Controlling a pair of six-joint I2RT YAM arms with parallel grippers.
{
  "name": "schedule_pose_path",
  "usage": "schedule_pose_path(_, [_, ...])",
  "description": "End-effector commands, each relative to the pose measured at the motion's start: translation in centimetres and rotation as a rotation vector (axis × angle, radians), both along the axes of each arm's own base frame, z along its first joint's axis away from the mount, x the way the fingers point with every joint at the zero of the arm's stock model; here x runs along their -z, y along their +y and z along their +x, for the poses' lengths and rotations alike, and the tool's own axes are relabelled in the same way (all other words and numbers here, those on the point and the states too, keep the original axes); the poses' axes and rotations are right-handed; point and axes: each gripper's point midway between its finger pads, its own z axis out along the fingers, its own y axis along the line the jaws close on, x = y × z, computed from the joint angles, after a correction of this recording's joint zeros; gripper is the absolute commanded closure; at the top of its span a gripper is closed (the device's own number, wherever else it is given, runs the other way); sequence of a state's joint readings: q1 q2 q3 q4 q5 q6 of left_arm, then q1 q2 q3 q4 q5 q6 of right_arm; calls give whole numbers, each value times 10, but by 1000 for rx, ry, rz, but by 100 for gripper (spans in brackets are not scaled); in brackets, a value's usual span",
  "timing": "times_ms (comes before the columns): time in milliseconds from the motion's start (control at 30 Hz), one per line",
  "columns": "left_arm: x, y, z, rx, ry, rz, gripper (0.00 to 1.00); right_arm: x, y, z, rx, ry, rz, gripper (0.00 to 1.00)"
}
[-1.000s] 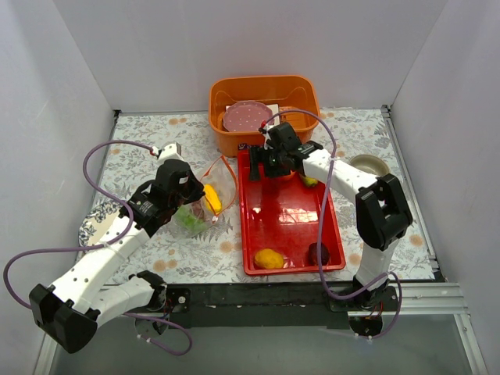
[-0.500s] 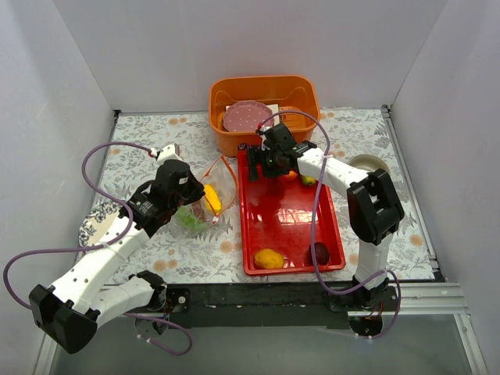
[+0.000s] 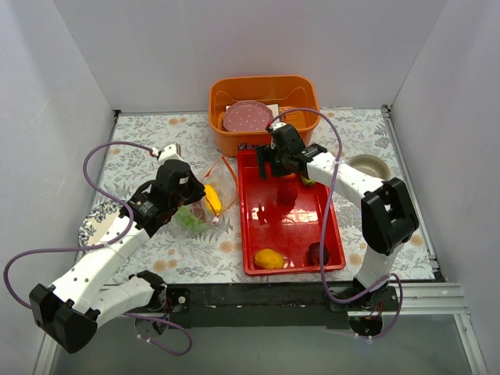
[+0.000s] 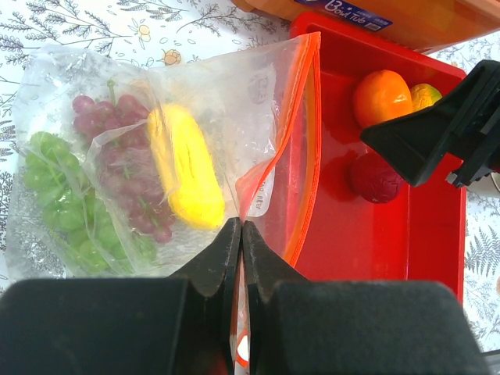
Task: Place the food in the zip-top bag and seal the zipper
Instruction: Pick up the fake fruit from the bin.
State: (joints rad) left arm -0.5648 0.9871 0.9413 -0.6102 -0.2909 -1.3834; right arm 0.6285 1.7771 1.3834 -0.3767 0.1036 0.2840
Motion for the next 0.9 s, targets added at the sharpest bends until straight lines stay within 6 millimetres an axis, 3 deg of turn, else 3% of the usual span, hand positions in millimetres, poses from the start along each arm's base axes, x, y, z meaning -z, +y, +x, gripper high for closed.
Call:
schedule_pose_path(0, [-6,2,-1,4,-20,1,100,-4,-30,-2,85,-28,-92,6])
schedule_pose_path(67, [-6,3,-1,4,-20,1,100,-1,-41,-6,113,-33,-115,5])
schedule_pose_path(100, [-5,3,-1,5,-18,1,100,11,-48,-14,114,-14,-135,4])
schedule_pose_path(167, [-4,3,-2,3,-19,0,100,8,-53,-19,111,-25,-121,4])
schedule_pose_path(400, [-7,-4,2,20,-18,-15,100,45,-48,-34,30,63,-107,5])
schedule_pose_path(500, [-10,-4,3,19,-26,-15,100,48,-41,-28,12,57,-92,5])
schedule_pose_path(667, [-6,1,1,9,-19,0,100,30,-26,-15,-1,12,-25,4])
schedule_pose_path(867, [-2,2,-1,8,-13,0,100,38,-10,-4,-21,38,-2,4])
